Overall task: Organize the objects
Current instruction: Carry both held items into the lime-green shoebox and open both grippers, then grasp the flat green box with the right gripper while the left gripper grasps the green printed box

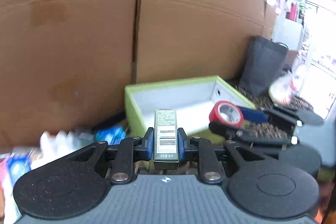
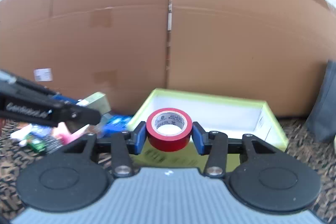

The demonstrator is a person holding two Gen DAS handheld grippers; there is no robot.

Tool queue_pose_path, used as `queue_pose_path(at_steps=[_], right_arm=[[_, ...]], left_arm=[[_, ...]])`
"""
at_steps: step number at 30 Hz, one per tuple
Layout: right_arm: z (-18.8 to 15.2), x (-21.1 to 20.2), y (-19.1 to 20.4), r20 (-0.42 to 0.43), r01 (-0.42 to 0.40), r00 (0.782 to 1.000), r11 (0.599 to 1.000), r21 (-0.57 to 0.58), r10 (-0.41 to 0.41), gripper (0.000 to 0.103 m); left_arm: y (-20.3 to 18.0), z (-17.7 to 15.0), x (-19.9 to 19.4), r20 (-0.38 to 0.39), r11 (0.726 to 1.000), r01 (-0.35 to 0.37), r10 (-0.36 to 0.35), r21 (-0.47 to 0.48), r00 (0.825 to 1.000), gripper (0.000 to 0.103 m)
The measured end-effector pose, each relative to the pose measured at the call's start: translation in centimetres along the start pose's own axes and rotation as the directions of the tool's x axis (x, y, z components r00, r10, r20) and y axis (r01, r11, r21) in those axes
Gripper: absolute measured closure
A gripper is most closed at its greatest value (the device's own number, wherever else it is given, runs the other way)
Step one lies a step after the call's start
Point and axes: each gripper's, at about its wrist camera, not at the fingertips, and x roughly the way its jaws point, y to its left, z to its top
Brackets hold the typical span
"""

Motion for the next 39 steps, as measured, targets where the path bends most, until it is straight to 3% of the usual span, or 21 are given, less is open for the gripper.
queue_pose_path(at_steps=[5, 10, 14, 15, 16, 17, 19, 23, 26, 29, 32, 39], right_arm=[[1.6, 5.6, -3.2, -0.058, 0.060, 0.996, 0.998, -0.006, -0.061, 0.058], [1.2, 11.8, -6.3, -0.180, 0.053, 0.983, 0.998, 0.040, -0.045, 0.058], [0.5, 14.6, -7.2, -0.244, 0.060, 0.968, 0.998, 0.021, -0.053, 0.057], [0.4, 15.3, -7.3, -0.259, 0.056, 0.965, 0.998, 0.016, -0.050, 0.055], [0.2, 15.8, -7.3, -0.270, 0.049, 0.962, 0.999, 0.013, -0.044, 0.049], [0.1, 16.1, -7.3, -0.272, 0.048, 0.961, 0.999, 0.008, -0.044, 0.033], [0.0, 15.8, -7.5, -0.243, 0.075, 0.967, 0.997, -0.004, -0.074, 0.025], [0.1, 13.5, -8.2, -0.181, 0.078, 0.981, 0.996, 0.035, -0.071, 0.014], [0.1, 10.2, -8.0, -0.111, 0.083, 0.991, 0.995, 0.053, -0.076, 0.000], [-0.4, 6.3, -7.4, -0.048, 0.072, 0.997, 0.995, 0.073, -0.068, 0.000], [-1.4, 3.1, -5.4, -0.037, 0.054, 0.998, 0.996, 0.075, -0.051, 0.000], [-5.5, -1.3, 0.0, -0.106, -0.057, 0.992, 0.988, 0.142, 0.073, 0.000]], left_arm=[[-1.1, 3.3, 6.7, -0.046, 0.999, -0.046, 0.045, -0.015, 0.998, 0.080], [-1.1, 3.9, 12.8, -0.124, 0.994, -0.106, 0.107, 0.013, 0.987, 0.080], [-0.1, 3.6, 15.1, -0.143, 0.997, -0.079, 0.076, -0.016, 0.987, 0.077], [0.0, 3.6, 15.3, -0.140, 0.998, -0.062, 0.058, -0.025, 0.988, 0.068], [0.3, 3.6, 15.5, -0.148, 0.998, -0.056, 0.049, -0.040, 0.988, 0.035], [0.4, 3.6, 15.4, -0.151, 0.996, -0.066, 0.057, -0.053, 0.987, 0.020], [0.6, 3.2, 14.2, -0.072, 0.996, -0.059, 0.055, -0.059, 0.996, 0.020], [0.2, 3.1, 11.7, -0.016, 0.996, -0.090, 0.089, -0.025, 0.996, 0.020], [0.0, 2.3, 8.2, 0.041, 0.996, -0.091, 0.092, -0.019, 0.995, 0.020], [-0.2, 0.4, 4.0, 0.074, 0.994, -0.110, 0.112, -0.026, 0.991, 0.018], [-0.2, -2.6, 0.1, 0.070, 0.991, -0.123, 0.126, -0.047, 0.990, 0.017], [1.8, -10.9, -5.8, 0.030, 0.969, -0.219, 0.223, -0.116, 0.974, 0.017]])
